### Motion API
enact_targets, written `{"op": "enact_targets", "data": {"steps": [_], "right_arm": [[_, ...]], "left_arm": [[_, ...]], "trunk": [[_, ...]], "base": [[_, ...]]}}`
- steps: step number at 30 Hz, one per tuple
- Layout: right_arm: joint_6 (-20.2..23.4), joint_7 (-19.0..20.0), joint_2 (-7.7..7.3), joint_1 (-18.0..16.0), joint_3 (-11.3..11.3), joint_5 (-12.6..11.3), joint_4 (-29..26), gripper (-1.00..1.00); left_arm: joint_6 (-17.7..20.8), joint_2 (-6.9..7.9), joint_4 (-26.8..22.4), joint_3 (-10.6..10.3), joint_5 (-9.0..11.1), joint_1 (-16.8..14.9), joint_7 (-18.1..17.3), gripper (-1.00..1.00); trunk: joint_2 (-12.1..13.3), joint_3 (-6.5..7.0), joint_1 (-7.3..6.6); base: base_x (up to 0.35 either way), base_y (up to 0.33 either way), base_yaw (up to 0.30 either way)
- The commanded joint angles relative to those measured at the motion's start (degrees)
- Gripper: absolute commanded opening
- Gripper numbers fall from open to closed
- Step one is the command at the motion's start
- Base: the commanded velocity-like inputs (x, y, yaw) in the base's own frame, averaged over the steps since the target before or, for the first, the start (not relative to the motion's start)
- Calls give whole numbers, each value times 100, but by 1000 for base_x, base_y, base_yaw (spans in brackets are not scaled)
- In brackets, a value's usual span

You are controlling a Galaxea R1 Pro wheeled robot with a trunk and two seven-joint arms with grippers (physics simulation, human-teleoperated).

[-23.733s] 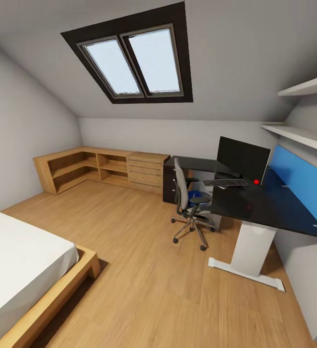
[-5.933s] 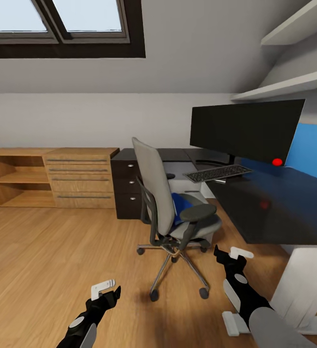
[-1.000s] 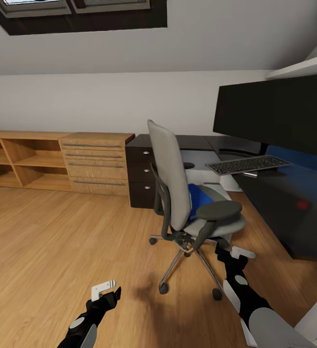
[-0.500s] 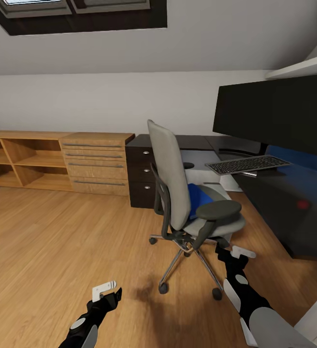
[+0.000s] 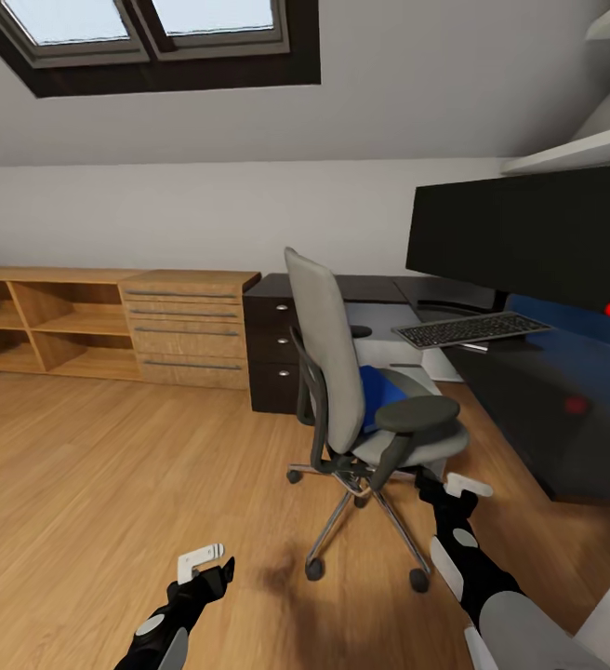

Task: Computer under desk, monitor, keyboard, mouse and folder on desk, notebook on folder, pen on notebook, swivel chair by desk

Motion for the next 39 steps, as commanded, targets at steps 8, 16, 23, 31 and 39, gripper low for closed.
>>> {"op": "enact_targets", "data": {"steps": [8,16,23,31,39], "right_arm": [[-35,5,-1,-3,11,-60,3,100],[-50,11,-1,-3,11,-59,6,100],[-54,13,5,-3,17,-61,7,100],[-54,7,21,-3,32,-62,11,100],[-54,5,24,-3,39,-60,19,100]], "left_arm": [[29,1,-9,-10,54,0,26,100],[29,1,-9,-10,56,0,26,100],[29,1,-9,-8,56,0,26,100],[27,6,-9,-7,54,0,21,100],[24,7,-9,-7,54,0,18,100]], "trunk": [[125,160,-80],[446,303,-256],[727,429,-409],[767,447,-431],[767,441,-431]], "base": [[0,0,0],[0,0,0],[0,0,0],[0,0,0],[0,0,89]]}}
